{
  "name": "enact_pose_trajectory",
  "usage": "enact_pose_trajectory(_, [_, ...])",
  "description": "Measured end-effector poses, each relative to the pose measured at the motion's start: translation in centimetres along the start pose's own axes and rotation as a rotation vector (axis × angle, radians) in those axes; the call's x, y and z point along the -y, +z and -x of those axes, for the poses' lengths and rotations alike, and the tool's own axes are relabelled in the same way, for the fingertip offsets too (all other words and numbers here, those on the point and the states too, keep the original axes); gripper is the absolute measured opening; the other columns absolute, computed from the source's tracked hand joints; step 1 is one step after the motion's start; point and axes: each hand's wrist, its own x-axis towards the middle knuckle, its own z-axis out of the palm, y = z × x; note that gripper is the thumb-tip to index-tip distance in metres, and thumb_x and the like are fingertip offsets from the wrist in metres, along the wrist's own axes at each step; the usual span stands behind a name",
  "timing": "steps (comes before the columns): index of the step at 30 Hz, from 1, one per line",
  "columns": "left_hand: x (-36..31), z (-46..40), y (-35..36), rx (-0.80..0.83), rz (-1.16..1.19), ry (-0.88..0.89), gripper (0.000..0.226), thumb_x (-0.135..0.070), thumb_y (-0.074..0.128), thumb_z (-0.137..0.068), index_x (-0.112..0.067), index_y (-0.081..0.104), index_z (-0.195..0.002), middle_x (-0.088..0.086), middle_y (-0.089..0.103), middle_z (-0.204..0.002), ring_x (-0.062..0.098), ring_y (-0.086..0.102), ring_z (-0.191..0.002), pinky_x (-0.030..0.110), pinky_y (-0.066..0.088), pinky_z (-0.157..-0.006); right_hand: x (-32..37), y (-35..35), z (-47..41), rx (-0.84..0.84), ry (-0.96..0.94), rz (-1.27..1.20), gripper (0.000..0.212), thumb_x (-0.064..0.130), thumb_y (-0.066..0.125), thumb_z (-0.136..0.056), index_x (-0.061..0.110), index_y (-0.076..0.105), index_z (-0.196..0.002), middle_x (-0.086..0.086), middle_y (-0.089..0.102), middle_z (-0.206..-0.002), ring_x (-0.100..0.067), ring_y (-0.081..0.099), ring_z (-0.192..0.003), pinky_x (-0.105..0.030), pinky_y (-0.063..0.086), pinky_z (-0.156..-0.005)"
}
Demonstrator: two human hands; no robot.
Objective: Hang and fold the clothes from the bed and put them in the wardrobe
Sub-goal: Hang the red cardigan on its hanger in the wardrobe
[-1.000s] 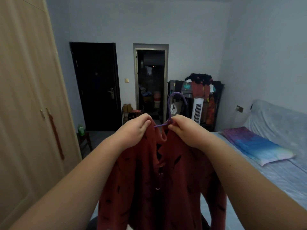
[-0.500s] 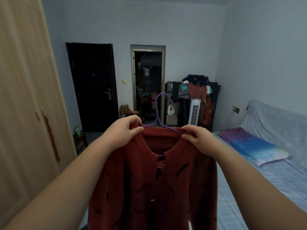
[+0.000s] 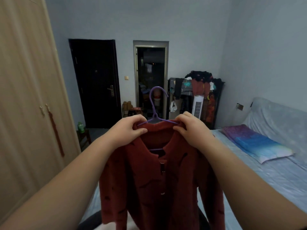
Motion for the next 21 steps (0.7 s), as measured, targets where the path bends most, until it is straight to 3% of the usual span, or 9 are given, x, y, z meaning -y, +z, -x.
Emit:
enact_pose_trajectory(2, [-0.1, -0.5, -0.3, -0.039, 0.007, 0.006, 0.012, -0.025, 0.068, -0.092, -0.035, 0.067, -0.099, -0.017, 0.067, -0.092, -0.003, 0.062, -0.087, 0.020, 0.047, -0.078, 0.7, -0.1, -0.1, -0.004, -0.032, 0.010, 0.026, 0.035, 0.067, -0.092, 0.028, 0.060, -0.116, 0.011, 0.051, -0.107, -0.015, 0.056, -0.101, -0.038, 0.050, -0.086])
enact_pose_trajectory(5, [0.3, -0.9, -1.0, -0.089, 0.030, -0.001, 0.011, -0.024, 0.067, -0.093, -0.034, 0.068, -0.097, -0.017, 0.067, -0.089, -0.001, 0.061, -0.085, 0.020, 0.047, -0.077, 0.6, -0.9, 0.4, 0.025, -0.031, 0.058, 0.060, 0.047, 0.068, -0.088, 0.034, 0.044, -0.140, 0.011, 0.049, -0.133, -0.016, 0.051, -0.123, -0.041, 0.045, -0.101])
enact_pose_trajectory(8, [0.6, -0.8, -1.7, -0.147, 0.057, 0.007, 0.014, -0.021, 0.070, -0.091, -0.035, 0.069, -0.093, -0.025, 0.066, -0.086, -0.005, 0.060, -0.081, 0.016, 0.044, -0.075, 0.2, -1.6, 1.1, 0.011, -0.019, 0.078, 0.058, 0.047, 0.052, -0.097, 0.036, 0.033, -0.151, 0.009, 0.048, -0.147, -0.017, 0.046, -0.133, -0.043, 0.040, -0.106])
enact_pose_trajectory(11, [0.0, -0.8, -2.2, -0.166, 0.068, 0.025, 0.015, -0.020, 0.072, -0.090, -0.035, 0.070, -0.091, -0.021, 0.067, -0.083, -0.003, 0.060, -0.078, 0.013, 0.043, -0.073, 0.2, -2.2, 1.0, 0.015, 0.005, 0.110, 0.040, 0.039, 0.042, -0.103, 0.037, 0.044, -0.144, 0.007, 0.062, -0.136, -0.022, 0.057, -0.123, -0.036, 0.045, -0.094])
enact_pose_trajectory(15, [-0.3, -0.3, -2.4, -0.172, 0.027, 0.044, 0.015, -0.023, 0.074, -0.088, -0.034, 0.070, -0.097, -0.014, 0.067, -0.093, 0.000, 0.061, -0.087, 0.020, 0.047, -0.081, 0.7, -2.7, 0.8, 0.033, 0.000, 0.139, 0.023, 0.041, 0.049, -0.100, 0.039, 0.053, -0.123, 0.005, 0.071, -0.106, -0.025, 0.066, -0.098, -0.036, 0.050, -0.078])
enact_pose_trajectory(18, [-0.4, 0.4, -2.9, -0.117, -0.038, 0.019, 0.016, -0.036, 0.070, -0.090, -0.040, 0.066, -0.105, -0.016, 0.066, -0.101, 0.000, 0.060, -0.093, 0.024, 0.048, -0.083, 0.9, -2.3, 1.0, -0.108, 0.044, 0.090, 0.016, 0.034, 0.052, -0.100, 0.035, 0.057, -0.115, 0.007, 0.070, -0.100, -0.022, 0.065, -0.093, -0.036, 0.050, -0.075])
enact_pose_trajectory(21, [-1.5, 0.9, -4.2, -0.007, -0.118, -0.044, 0.012, -0.046, 0.058, -0.096, -0.044, 0.065, -0.105, -0.018, 0.065, -0.101, 0.001, 0.060, -0.094, 0.024, 0.046, -0.079, 1.0, -1.6, 0.9, -0.245, -0.036, 0.095, 0.016, 0.022, 0.055, -0.098, 0.024, 0.063, -0.112, 0.003, 0.071, -0.097, -0.026, 0.065, -0.091, -0.041, 0.051, -0.075])
